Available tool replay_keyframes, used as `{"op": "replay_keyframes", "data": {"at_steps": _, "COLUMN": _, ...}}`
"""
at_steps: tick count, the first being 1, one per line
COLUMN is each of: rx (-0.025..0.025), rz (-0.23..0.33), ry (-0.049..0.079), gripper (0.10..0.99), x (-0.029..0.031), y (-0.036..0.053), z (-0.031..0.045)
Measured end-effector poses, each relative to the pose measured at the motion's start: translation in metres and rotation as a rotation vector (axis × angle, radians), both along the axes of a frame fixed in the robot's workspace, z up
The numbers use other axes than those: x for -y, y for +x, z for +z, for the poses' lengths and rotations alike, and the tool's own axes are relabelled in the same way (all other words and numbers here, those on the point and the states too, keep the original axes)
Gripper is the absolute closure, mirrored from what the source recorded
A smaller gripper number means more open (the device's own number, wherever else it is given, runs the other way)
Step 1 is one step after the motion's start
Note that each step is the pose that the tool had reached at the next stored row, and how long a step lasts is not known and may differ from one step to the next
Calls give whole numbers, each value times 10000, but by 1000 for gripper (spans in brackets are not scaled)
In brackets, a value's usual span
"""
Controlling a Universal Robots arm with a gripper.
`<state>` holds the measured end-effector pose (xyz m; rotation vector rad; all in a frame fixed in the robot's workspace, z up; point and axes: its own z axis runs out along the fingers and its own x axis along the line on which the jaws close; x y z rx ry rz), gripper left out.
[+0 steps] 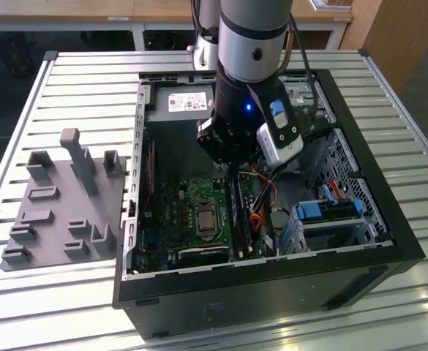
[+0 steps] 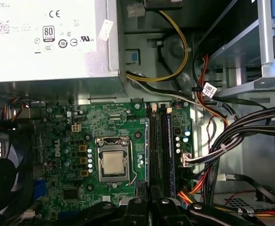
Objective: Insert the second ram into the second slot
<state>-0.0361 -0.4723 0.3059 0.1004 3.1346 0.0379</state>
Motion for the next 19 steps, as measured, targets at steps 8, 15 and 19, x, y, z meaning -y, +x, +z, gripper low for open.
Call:
{"op": "replay_keyframes", "data": {"at_steps": 8, "rx": 1, "rz": 0, "ry": 3, "gripper": 949, "x": 0, "y": 0, "z": -32}}
{"op": "replay_keyframes", "data": {"at_steps": 15, "rx": 0, "rz": 0, "ry": 0, "gripper": 949, "x": 0, "y": 0, "z": -63}}
{"op": "replay_keyframes", "data": {"at_steps": 19, "rx": 0, "rz": 0, "ry": 1, "gripper": 949, "x": 0, "y": 0, "z": -79}}
